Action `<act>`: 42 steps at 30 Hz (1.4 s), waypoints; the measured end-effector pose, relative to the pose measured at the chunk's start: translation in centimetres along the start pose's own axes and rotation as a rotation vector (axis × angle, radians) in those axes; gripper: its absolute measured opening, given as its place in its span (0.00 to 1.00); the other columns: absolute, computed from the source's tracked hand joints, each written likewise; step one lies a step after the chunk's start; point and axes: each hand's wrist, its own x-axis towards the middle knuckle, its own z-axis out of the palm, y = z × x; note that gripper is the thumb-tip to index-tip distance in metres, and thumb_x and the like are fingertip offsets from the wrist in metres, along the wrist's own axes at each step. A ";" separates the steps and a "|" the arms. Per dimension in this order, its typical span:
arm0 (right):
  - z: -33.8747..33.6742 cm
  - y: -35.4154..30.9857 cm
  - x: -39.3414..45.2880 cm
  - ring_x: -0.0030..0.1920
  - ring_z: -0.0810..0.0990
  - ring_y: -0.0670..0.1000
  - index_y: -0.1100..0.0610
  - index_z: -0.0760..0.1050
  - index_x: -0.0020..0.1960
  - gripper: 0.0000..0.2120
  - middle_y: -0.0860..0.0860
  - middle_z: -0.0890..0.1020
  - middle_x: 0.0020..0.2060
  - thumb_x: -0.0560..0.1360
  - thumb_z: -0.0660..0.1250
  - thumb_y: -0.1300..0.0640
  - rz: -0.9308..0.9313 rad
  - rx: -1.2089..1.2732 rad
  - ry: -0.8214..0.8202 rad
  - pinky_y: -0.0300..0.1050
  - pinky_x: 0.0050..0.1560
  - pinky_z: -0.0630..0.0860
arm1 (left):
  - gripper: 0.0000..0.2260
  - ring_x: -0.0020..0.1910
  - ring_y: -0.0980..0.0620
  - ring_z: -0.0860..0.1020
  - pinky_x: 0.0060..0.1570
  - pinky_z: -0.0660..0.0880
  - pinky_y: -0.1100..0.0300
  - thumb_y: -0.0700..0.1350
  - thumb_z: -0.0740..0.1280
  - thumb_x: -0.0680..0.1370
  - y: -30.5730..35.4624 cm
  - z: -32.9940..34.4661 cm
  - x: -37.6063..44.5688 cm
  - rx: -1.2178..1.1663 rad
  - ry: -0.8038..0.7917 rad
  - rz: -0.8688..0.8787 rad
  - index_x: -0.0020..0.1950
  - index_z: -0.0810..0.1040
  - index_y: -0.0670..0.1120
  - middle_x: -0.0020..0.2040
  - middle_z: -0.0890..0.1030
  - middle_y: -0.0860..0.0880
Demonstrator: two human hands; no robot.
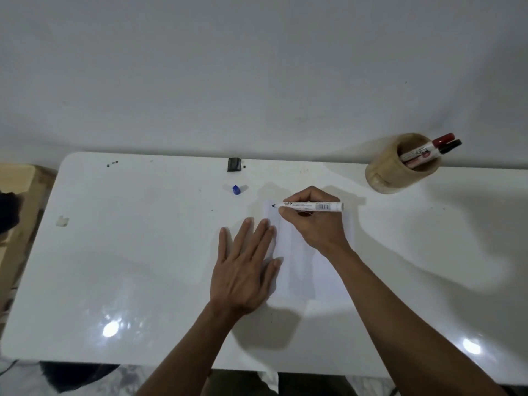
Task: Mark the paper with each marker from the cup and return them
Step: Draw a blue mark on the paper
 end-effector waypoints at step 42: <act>1.1 1.8 1.0 0.33 0.83 0.54 0.63 0.78 0.35 0.12 0.54 0.85 0.33 0.68 0.81 0.63 -0.039 -0.110 -0.012 0.38 0.31 0.75 | 0.29 0.81 0.44 0.55 0.72 0.53 0.27 0.57 0.58 0.81 -0.1 0.8 0.4 0.100 0.159 -0.030 0.80 0.60 0.48 0.81 0.60 0.46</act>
